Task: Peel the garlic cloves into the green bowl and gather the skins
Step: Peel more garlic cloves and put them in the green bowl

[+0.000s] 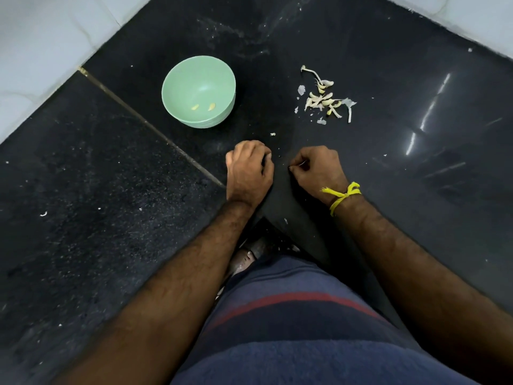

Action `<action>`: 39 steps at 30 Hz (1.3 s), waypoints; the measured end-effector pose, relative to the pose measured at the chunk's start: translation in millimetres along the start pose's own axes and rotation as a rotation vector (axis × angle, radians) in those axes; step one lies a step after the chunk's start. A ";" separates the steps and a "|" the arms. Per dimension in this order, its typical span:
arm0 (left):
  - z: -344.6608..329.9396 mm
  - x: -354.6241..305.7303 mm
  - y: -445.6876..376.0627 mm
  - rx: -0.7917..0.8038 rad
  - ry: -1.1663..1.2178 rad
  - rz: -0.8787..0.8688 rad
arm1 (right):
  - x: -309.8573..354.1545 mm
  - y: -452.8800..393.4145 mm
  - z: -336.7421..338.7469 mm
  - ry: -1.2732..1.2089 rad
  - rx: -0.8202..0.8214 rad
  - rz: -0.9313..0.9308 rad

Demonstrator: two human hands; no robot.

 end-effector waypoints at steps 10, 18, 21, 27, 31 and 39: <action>1.2 -0.1 2.3 -0.010 -0.024 -0.022 | 5.5 -6.9 -5.7 0.122 0.110 -0.099; 3.9 -3.2 3.9 0.027 -0.029 -0.041 | 14.4 -14.3 -6.6 0.141 0.083 -0.219; 3.1 -3.0 4.1 0.044 -0.034 -0.052 | 17.7 -11.4 -6.5 0.161 0.064 -0.229; 2.2 -2.7 4.2 0.038 -0.030 -0.070 | 21.6 -8.3 -8.5 0.200 0.087 -0.197; 1.8 -3.0 3.8 0.029 -0.019 -0.081 | 26.1 -9.7 -10.0 0.281 0.099 -0.104; -1.4 -2.9 3.9 -0.011 0.000 -0.121 | 36.5 -1.2 -20.4 0.500 0.075 0.137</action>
Point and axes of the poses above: each hand's wrist, its own y-axis away from the middle knuckle, its own z-axis out of the back of the hand, x = y × z, the point moved 3 cm from there along -y, towards the middle knuckle, and after that the axes turned 14 degrees about -x, right-handed, at the moved point
